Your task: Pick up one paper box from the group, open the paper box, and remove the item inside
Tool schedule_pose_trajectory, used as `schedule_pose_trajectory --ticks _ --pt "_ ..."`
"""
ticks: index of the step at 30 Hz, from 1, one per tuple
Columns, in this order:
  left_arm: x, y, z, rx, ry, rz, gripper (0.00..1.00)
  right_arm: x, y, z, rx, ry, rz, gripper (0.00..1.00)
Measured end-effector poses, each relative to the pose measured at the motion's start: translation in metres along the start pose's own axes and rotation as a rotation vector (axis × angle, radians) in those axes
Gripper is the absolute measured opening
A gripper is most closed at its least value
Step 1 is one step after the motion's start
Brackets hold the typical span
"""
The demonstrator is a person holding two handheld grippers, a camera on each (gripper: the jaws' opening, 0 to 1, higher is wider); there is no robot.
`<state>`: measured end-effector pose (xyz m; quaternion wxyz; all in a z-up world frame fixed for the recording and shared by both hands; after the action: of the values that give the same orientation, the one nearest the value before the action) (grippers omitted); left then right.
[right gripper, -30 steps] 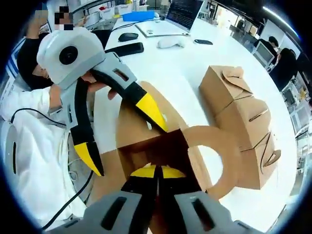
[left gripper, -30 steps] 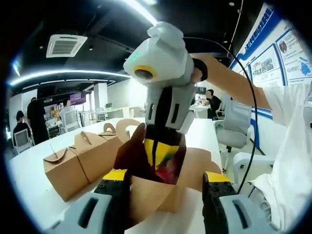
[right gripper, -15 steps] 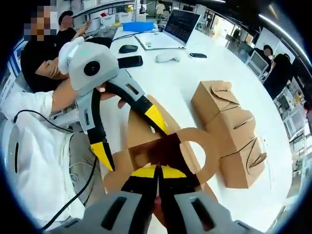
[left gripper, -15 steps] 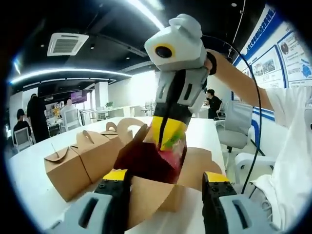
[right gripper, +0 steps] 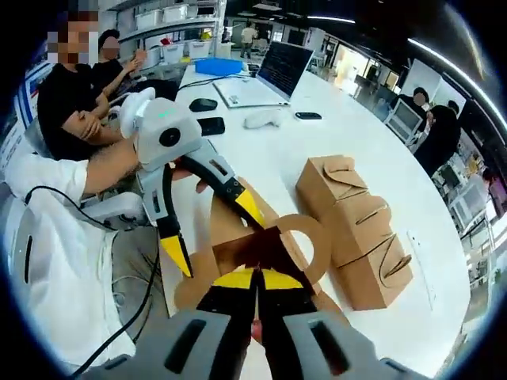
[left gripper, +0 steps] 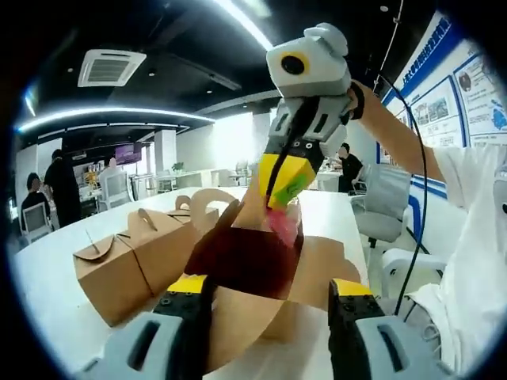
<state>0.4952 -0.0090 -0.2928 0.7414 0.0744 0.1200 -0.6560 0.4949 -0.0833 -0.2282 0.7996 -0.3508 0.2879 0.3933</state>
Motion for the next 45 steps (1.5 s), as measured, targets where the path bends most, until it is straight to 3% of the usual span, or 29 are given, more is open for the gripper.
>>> schedule_pose_trajectory --ticks 23,31,45 --pt "0.001 0.012 0.002 -0.018 0.019 -0.032 0.59 -0.031 0.006 0.01 0.011 -0.092 -0.017 0.03" --pt "0.003 0.015 0.003 -0.026 0.006 -0.052 0.58 -0.036 0.014 0.004 -0.003 -0.092 -0.015 0.03" --pt "0.003 0.025 0.003 -0.014 0.02 -0.022 0.58 -0.043 0.034 -0.006 -0.026 -0.095 -0.015 0.03"
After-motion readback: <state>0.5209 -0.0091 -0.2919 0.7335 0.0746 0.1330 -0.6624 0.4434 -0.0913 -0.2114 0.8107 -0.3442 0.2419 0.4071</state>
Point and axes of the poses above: the point that each gripper's makers call its tool centre point, and the gripper's own axes: x roughly forward along the fingers, y roughly to its left, z roughly out of its top, the point moved 3 cm from there along -x, roughly backward along the fingers, and after that the axes turned 13 degrees about -z, right-handed, at the moved point
